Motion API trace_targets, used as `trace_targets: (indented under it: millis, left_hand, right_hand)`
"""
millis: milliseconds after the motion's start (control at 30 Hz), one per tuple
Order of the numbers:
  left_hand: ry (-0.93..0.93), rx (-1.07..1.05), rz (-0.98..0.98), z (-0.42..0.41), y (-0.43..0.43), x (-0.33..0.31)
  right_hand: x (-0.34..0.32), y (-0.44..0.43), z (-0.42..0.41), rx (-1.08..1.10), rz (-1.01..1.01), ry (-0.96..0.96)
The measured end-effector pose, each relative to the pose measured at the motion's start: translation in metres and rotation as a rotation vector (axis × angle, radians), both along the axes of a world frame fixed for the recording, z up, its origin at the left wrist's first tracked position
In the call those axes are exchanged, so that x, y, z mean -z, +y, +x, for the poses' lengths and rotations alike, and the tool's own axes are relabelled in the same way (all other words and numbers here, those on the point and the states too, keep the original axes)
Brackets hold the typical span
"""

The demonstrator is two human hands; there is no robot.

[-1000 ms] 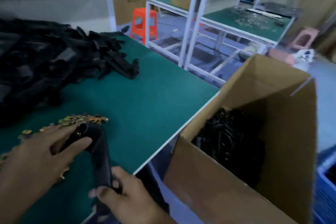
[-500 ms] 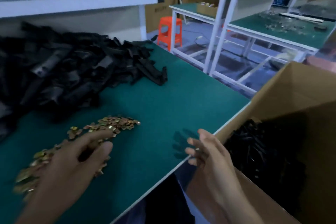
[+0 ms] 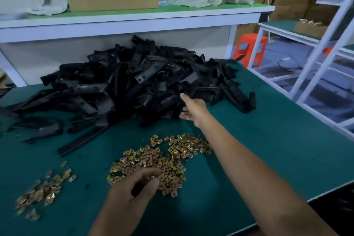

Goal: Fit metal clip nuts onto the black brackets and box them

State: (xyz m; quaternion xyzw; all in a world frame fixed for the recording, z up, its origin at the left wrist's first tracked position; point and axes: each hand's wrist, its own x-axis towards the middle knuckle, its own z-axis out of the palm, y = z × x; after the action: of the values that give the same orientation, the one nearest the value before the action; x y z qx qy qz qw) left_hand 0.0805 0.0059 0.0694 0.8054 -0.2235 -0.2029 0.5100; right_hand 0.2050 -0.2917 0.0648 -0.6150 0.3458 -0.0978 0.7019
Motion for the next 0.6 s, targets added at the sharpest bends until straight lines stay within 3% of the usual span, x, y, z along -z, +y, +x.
trace_targets:
  millis: [100,233,367,600]
  left_hand:
    - [-0.027,-0.003,0.034,0.007,0.002,0.004]
    - [-0.051,-0.008,0.071,0.015,0.007,0.004]
    - [-0.117,-0.078,0.103,0.024,0.003,0.01]
    - [-0.551,-0.076,0.313,0.067,-0.051,0.034]
  right_hand:
    - [0.006,-0.006,0.031,0.113,-0.047,0.031]
    - [0.007,-0.014,0.025,0.162,0.085,-0.023]
    - [0.001,0.0,-0.051,0.101,0.285,-0.233]
    - [0.016,0.058,-0.198,-0.074,0.342,-0.343]
